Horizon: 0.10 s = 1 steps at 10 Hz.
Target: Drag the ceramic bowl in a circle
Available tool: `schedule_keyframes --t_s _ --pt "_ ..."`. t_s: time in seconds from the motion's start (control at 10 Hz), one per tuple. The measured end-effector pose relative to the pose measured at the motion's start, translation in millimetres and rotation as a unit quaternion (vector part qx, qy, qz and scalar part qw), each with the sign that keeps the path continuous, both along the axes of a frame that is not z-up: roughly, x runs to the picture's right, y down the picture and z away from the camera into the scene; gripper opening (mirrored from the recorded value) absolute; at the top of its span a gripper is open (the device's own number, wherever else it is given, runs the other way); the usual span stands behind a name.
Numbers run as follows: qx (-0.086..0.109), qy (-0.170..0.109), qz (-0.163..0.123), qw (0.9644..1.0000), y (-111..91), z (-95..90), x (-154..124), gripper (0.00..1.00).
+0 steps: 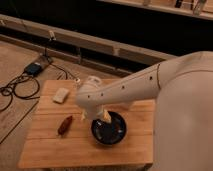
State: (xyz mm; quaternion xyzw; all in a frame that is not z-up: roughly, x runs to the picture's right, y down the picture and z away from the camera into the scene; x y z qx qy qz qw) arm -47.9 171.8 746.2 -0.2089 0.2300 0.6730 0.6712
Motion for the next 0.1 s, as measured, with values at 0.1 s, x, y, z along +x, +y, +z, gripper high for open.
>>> schedule_keyframes --t_s 0.1 --pt "0.0 0.0 0.0 1.0 0.0 0.0 0.0 0.8"
